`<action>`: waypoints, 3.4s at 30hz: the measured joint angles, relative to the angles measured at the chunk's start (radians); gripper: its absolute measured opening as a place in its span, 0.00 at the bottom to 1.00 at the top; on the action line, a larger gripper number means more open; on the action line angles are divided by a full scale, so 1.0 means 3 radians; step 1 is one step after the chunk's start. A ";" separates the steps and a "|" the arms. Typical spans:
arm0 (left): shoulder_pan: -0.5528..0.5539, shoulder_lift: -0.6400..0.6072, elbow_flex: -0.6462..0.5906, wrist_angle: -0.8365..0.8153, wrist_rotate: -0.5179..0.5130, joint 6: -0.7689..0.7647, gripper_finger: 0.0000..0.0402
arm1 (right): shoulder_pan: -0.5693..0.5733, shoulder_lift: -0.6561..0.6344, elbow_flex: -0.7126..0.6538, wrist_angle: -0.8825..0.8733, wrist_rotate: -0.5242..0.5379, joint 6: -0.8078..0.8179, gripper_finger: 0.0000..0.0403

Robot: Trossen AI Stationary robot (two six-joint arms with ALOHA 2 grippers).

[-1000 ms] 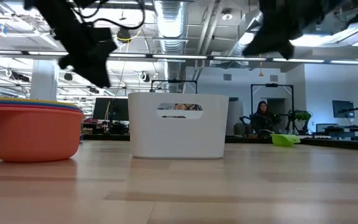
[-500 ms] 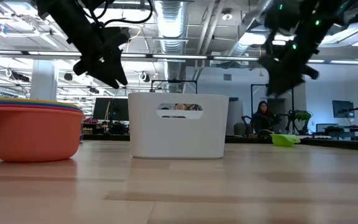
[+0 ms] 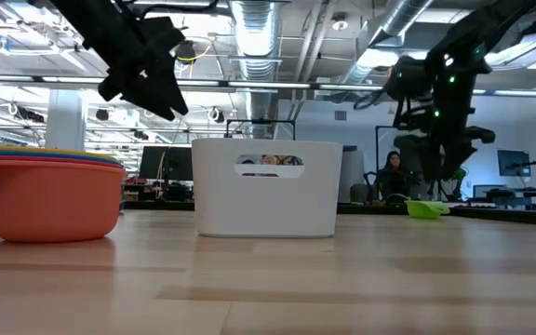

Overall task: Nest measuring cups in basket
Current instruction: Stack the green nest measuring cup into the yellow nest measuring cup

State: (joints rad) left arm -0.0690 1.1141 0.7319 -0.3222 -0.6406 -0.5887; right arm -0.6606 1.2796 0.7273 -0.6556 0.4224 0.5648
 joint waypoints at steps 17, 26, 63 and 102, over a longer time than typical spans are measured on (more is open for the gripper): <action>-0.0650 0.0000 -0.0003 -0.0415 -0.0470 -0.0614 0.42 | -0.0453 0.0823 0.0000 0.0487 0.0066 0.0046 0.48; -0.0729 0.0000 -0.0003 -0.0481 -0.0535 -0.0699 0.42 | -0.0334 0.0601 0.0000 0.0525 -0.0007 0.0074 0.43; -0.0904 0.0003 -0.0003 -0.0343 -0.0763 -0.0746 0.42 | -0.0305 0.1249 0.0003 0.1913 0.0010 0.0535 0.14; -0.0825 0.1371 0.0030 0.3649 -0.0504 0.2302 0.42 | 0.2926 0.0987 0.0256 0.4672 0.2006 0.0735 0.05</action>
State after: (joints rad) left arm -0.3164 1.5253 0.7409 0.7727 -0.7919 0.1018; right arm 0.2173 1.5757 0.8040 0.7460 1.0241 0.7853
